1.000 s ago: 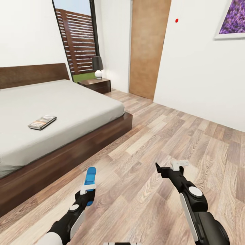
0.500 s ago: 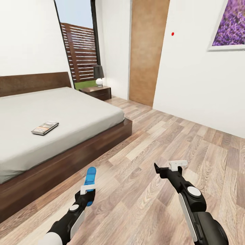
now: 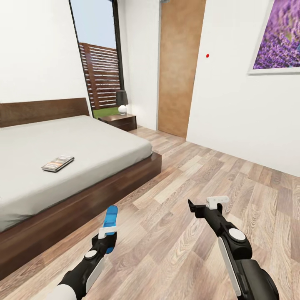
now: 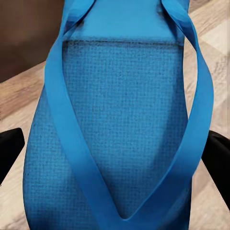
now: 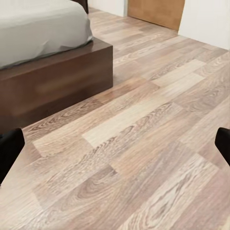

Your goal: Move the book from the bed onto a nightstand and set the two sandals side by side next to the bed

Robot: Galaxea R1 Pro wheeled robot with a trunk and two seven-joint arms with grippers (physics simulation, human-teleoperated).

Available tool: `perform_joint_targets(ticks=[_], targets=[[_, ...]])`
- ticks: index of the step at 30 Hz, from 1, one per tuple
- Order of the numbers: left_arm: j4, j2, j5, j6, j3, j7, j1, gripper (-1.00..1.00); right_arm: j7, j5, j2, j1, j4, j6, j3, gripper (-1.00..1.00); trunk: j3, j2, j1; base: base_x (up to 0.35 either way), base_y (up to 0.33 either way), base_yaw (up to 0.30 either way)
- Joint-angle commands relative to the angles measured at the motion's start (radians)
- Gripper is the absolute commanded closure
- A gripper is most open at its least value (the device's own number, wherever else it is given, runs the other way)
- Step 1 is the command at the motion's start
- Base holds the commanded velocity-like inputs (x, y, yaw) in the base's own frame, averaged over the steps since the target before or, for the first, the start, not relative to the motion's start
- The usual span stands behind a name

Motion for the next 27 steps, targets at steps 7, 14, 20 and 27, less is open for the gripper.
perform_joint_targets(ticks=[7, 14, 20, 27], targets=[[0.001, 0.001, 0.010, -0.004, -0.008, 0.010, -0.001, 1.00, 0.009, 0.007, 0.001, 0.000, -0.001, 0.005, -0.002, -1.00, 0.021, 0.049, -0.027, 0.000, 0.000, 0.000], [0.001, 0.001, 0.009, -0.003, -0.008, 0.011, -0.001, 1.00, 0.009, 0.006, 0.002, 0.002, -0.001, 0.004, -0.001, -1.00, 0.043, 0.098, -0.054, 0.000, 0.000, 0.000], [0.001, 0.001, 0.009, -0.003, -0.007, 0.011, -0.001, 1.00, 0.010, 0.006, 0.003, 0.002, 0.000, 0.003, 0.000, -1.00, 0.062, 0.140, -0.077, 0.000, 0.000, 0.000], [0.001, 0.001, 0.009, -0.003, -0.007, 0.017, -0.001, 1.00, 0.007, 0.006, 0.003, 0.002, 0.000, 0.004, 0.027, -1.00, 0.084, 0.189, -0.104, 0.000, 0.000, 0.000]])
